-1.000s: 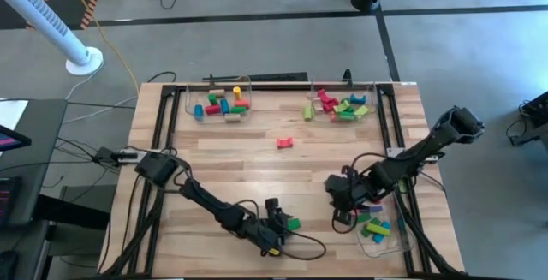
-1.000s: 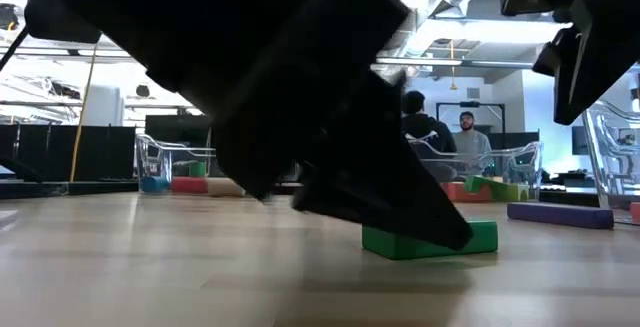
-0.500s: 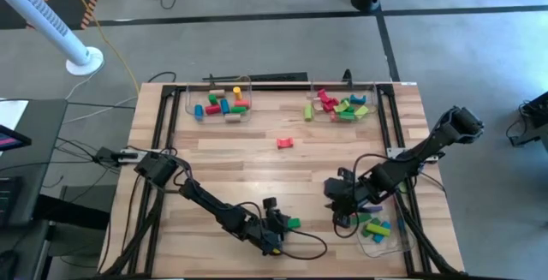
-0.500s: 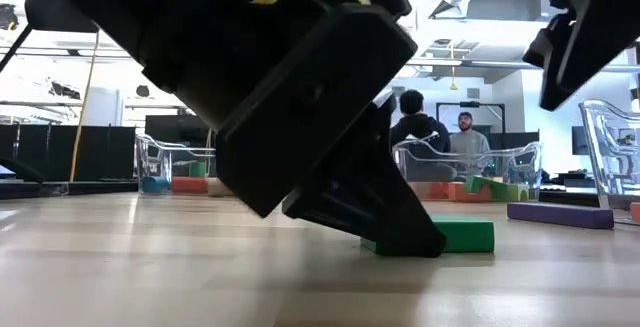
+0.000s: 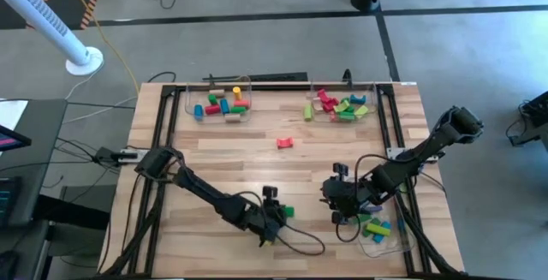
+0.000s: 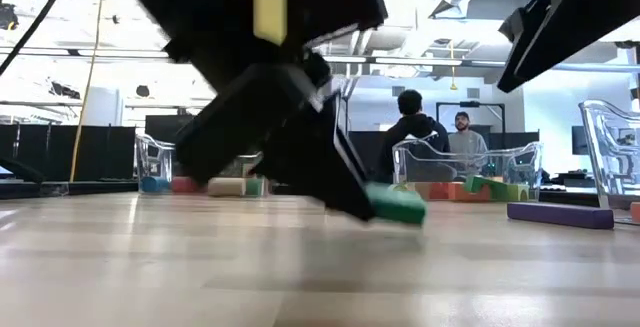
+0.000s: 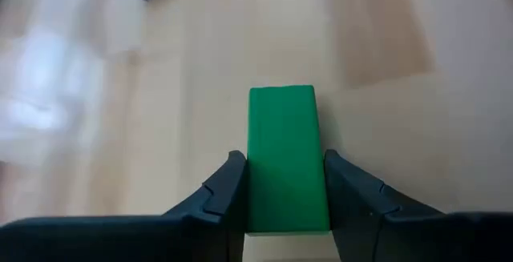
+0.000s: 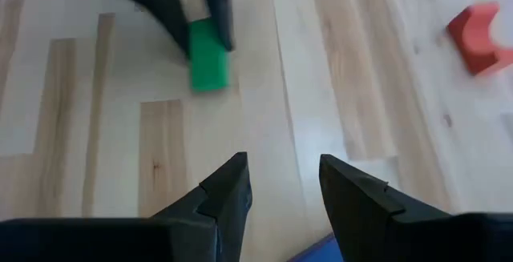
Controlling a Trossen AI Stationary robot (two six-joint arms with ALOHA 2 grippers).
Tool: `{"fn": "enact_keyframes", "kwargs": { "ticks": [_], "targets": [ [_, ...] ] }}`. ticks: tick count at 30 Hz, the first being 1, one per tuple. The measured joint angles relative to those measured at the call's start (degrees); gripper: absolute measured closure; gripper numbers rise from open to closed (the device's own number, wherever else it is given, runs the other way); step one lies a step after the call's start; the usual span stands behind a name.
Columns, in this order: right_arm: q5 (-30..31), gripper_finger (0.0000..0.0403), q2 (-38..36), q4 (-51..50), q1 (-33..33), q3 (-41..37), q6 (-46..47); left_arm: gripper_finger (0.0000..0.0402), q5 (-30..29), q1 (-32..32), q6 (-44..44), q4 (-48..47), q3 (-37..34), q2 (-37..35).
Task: Sort blocks by size
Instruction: Put the green rectangular block into the bottom transparent bin
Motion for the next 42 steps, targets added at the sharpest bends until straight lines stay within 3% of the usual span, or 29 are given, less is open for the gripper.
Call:
{"fn": "enact_keyframes", "kwargs": {
  "ticks": [7,10,14,20,27,35,42],
  "targets": [
    [6.8,0.0223,0.0,5.6,3.6,0.0,-8.2,0.0279,0.9,2.6,7.3,-2.8,-2.0,-10.1],
    [9.8,0.0223,0.0,10.6,4.4,0.0,-14.2,0.0279,3.9,4.5,9.9,-1.5,-4.6,-15.8],
    [13.7,0.0223,0.0,16.3,4.2,0.0,-25.3,0.0279,14.4,8.2,11.3,3.4,-10.1,-23.3],
    [14.2,0.0223,2.7,25.4,0.4,0.0,-39.9,0.0279,33.5,16.6,11.2,14.6,-21.9,-32.2],
    [13.9,0.0223,8.9,35.0,-5.4,0.0,-55.1,0.0279,54.0,26.0,8.6,25.0,-30.0,-33.7],
    [12.0,0.0187,13.2,45.8,-9.8,0.0,-66.1,0.0279,63.2,31.8,11.1,24.6,-29.9,-33.6],
    [9.3,0.0158,15.8,48.0,-13.7,0.0,-67.8,0.0279,65.2,34.4,13.3,24.8,-29.9,-33.6]
  ]
}}
